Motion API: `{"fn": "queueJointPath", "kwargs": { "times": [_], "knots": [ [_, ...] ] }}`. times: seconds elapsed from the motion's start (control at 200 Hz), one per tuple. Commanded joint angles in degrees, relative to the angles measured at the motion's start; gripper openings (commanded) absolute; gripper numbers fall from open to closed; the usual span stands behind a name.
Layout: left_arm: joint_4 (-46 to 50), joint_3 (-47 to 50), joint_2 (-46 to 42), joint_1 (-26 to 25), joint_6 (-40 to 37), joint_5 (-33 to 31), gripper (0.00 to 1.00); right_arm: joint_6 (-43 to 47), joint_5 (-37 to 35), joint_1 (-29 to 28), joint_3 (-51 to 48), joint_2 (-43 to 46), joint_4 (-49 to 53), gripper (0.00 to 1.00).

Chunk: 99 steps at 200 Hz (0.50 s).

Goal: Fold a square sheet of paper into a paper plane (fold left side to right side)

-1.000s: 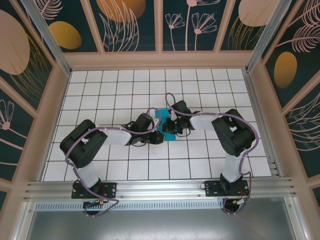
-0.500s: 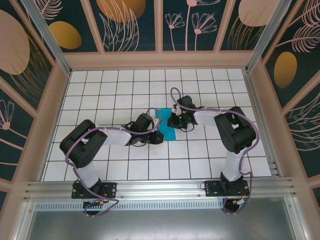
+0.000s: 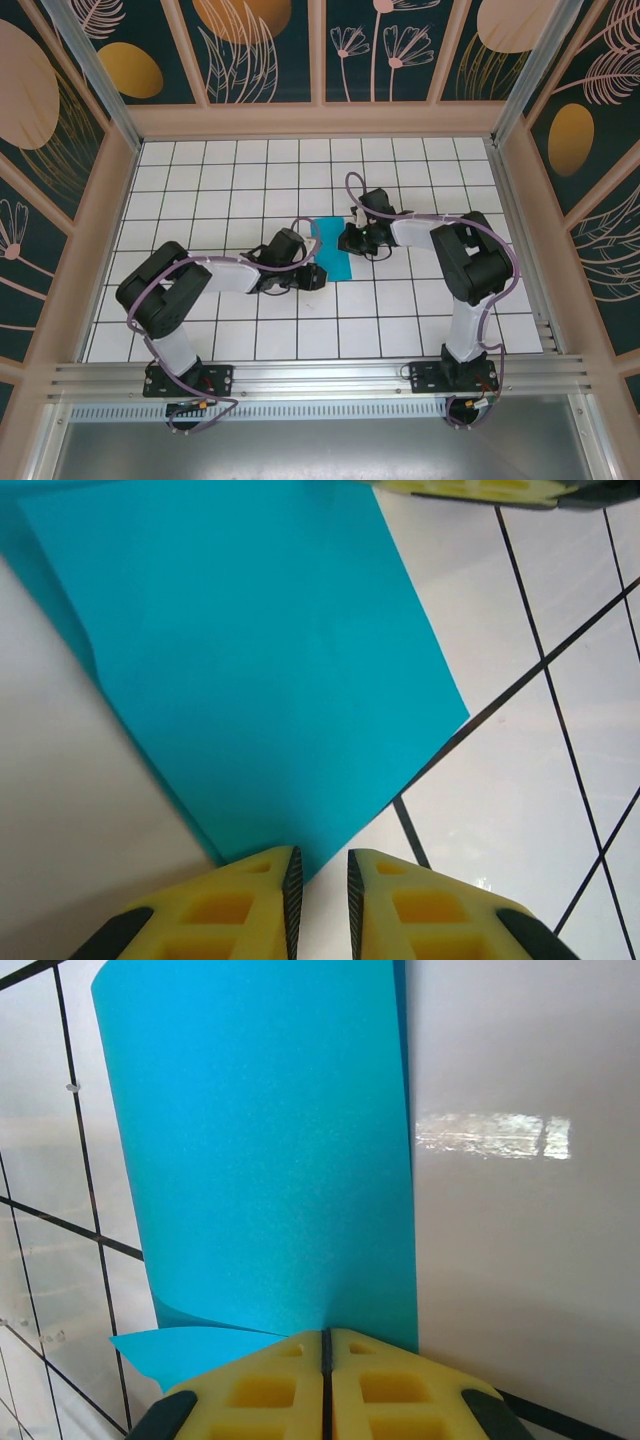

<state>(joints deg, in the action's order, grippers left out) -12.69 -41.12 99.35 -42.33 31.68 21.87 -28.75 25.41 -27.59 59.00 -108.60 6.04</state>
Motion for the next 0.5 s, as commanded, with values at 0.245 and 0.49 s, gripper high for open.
{"fn": "queueJointPath", "kwargs": {
  "times": [0.245,0.49],
  "knots": [
    [10.31,5.26,-5.52,-0.32,1.45,-2.06,0.23,0.98,-5.29,1.33,-0.33,-2.55,1.14,0.1],
    [12.82,0.88,-12.33,3.51,1.01,-0.77,0.32,0.85,-2.9,1.14,-0.47,-1.33,-0.49,0.12]
  ]
}}
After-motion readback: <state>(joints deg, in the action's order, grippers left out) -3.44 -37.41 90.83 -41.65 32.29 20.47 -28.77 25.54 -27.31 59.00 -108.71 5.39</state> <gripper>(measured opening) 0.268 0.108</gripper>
